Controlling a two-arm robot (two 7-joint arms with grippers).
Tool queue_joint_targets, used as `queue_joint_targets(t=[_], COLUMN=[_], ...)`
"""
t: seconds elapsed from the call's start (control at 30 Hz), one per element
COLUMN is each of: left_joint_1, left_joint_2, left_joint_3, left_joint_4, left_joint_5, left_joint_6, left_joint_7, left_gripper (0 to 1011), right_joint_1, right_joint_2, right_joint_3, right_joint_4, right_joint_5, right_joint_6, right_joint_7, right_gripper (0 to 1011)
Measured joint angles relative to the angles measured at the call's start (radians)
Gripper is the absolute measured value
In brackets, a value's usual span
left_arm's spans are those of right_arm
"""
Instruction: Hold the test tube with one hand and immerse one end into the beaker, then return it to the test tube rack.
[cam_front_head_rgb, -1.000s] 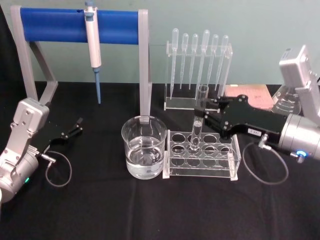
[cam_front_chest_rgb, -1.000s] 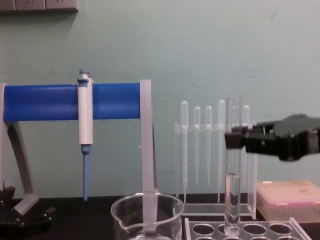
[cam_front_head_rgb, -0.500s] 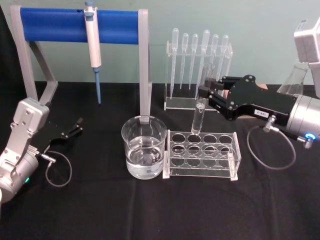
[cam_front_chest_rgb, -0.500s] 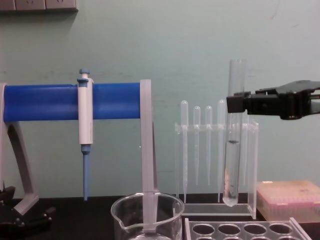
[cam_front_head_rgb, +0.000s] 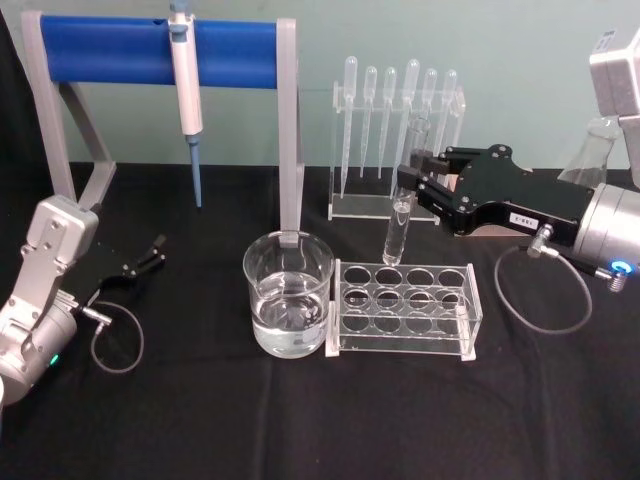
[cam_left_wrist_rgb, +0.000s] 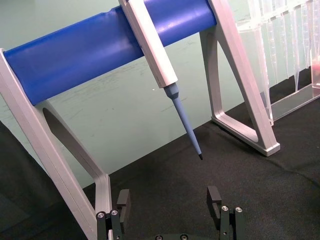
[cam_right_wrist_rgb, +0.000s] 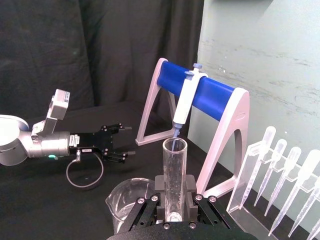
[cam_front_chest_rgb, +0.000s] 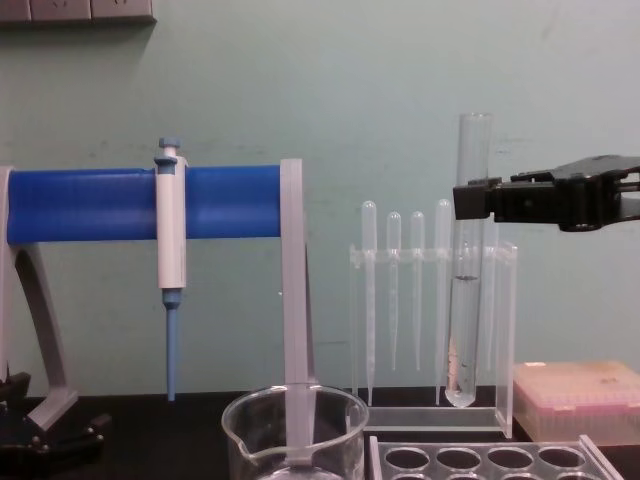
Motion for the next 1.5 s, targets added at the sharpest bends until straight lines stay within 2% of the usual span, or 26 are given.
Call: queue_joint_targets(t=[1.5], left_joint_1=[0.000], left_joint_2=[0.000], left_joint_3=[0.000], left_joint_4=[0.000], left_joint_5=[0.000], left_joint_6=[0.000], left_joint_7=[0.000], left_gripper=[1000], right_joint_1=[-0.002], right_joint_2=[-0.001], right_joint_3=[0.002], right_joint_4=[0.001], right_joint_5=[-0.002], right_joint_6=[-0.002], right_joint_7=[0.002], right_gripper=[238])
